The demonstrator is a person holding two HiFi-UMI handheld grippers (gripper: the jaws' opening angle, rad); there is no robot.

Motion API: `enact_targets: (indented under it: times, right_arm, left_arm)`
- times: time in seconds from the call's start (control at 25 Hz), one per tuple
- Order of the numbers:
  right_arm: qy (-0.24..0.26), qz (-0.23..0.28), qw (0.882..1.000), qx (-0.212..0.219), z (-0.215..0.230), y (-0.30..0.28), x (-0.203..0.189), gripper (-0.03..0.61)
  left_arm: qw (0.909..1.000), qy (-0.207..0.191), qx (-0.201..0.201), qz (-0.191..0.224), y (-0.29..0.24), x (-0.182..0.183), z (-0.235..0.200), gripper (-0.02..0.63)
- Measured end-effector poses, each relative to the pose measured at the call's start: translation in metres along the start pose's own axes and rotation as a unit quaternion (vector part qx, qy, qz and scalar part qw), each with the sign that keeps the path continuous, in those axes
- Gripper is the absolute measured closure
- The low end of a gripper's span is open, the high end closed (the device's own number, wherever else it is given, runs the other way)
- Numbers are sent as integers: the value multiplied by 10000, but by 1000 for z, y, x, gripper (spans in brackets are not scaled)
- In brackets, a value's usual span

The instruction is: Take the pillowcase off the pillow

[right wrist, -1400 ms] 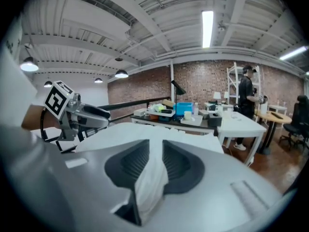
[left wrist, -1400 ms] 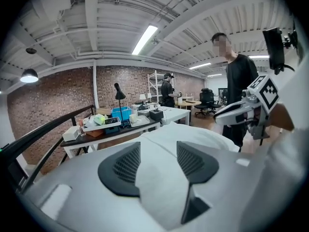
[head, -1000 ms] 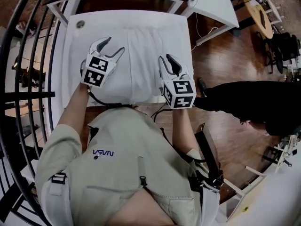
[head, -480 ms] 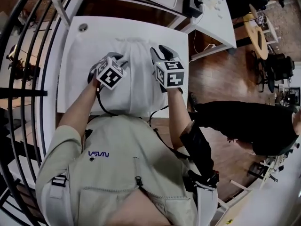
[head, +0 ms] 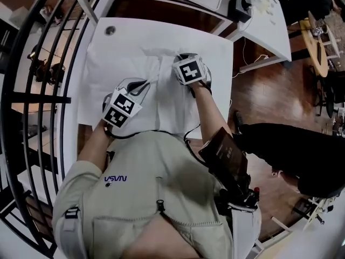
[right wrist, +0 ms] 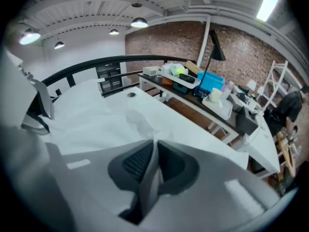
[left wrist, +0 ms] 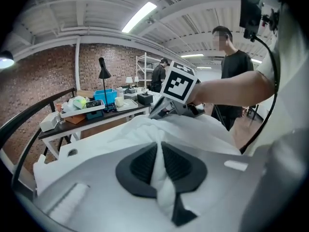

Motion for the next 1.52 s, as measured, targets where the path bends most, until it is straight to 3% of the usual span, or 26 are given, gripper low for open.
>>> enact_targets:
  times: [0.08, 0.24, 0.48, 0.64, 0.72, 0.84, 1.0, 1.28, 1.52]
  right_arm:
    - [63, 160, 9994, -300, 12, 8, 8, 558]
    - [-420, 251, 9945, -927, 44, 28, -7, 563]
    - [-1181, 481, 9725, -1950, 118, 72, -48, 565]
    - [-1581, 313, 9595, -2309, 135, 74, -80, 565]
    - [-1615, 198, 9619, -2197, 130, 59, -92, 565]
    - [-1527, 245, 9687, -1943, 121, 45, -92, 548]
    - [-1529, 606, 9702, -1781, 107, 56, -80, 469]
    - [-1797, 1290, 9560, -1929, 34, 115, -72, 460]
    - [-2065, 1286, 9478, -2062, -44, 146, -97, 440]
  left_arm:
    - [9997, 7, 67, 215, 9, 6, -3, 583]
    - [9975, -19, 229, 670, 33, 21, -8, 583]
    - [9913, 233, 406, 1230, 56, 36, -28, 589]
    - [9900, 534, 293, 1270, 33, 41, -44, 594]
    - [9925, 607, 267, 1024, 7, 37, -53, 594]
    - [9969, 361, 315, 623, -28, 30, -63, 588]
    - [9979, 350, 326, 441, -45, 27, -70, 558]
    - [9973, 223, 179, 683, -42, 40, -73, 490]
    - [9929, -246, 44, 1159, -14, 53, -48, 407]
Point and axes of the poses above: the fingertips, and each gripper's own axes: y backward along the fingers, z to its right, x out of its top, the point moved 1 cm from there along y, backward along the fingers, and after that the axes turned 9 degrees about y, right-handed, at the moved point
